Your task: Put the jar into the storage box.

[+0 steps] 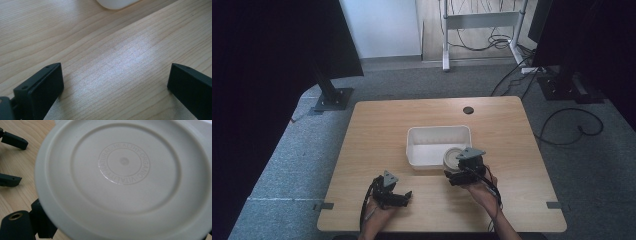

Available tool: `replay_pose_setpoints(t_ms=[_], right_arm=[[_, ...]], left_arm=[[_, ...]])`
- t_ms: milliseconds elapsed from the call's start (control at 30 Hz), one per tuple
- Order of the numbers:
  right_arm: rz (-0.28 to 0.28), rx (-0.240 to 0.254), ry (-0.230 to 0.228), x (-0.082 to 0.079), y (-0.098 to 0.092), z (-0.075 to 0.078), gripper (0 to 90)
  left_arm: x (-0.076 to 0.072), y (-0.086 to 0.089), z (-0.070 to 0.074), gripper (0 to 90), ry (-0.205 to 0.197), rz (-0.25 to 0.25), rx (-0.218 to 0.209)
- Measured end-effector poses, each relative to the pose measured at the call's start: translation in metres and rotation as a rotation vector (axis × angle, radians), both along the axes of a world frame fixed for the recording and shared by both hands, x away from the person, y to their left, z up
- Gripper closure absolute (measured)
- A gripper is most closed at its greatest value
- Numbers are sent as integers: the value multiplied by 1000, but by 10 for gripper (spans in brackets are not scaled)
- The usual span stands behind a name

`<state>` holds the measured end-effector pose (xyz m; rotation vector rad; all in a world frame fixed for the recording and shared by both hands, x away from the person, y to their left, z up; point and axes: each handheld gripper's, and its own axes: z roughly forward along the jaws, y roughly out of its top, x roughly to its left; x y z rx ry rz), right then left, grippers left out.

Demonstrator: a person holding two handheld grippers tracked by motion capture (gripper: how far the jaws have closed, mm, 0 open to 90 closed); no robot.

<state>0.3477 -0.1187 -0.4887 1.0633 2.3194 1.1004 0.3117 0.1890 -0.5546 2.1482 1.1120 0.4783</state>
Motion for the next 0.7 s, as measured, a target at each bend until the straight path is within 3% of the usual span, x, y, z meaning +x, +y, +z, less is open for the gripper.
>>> replay_pose_setpoints(t_ms=[700], right_arm=[[-17,-5,-9,20,16,2,96]], left_arm=[[0,0,0,1,-1,0,1]])
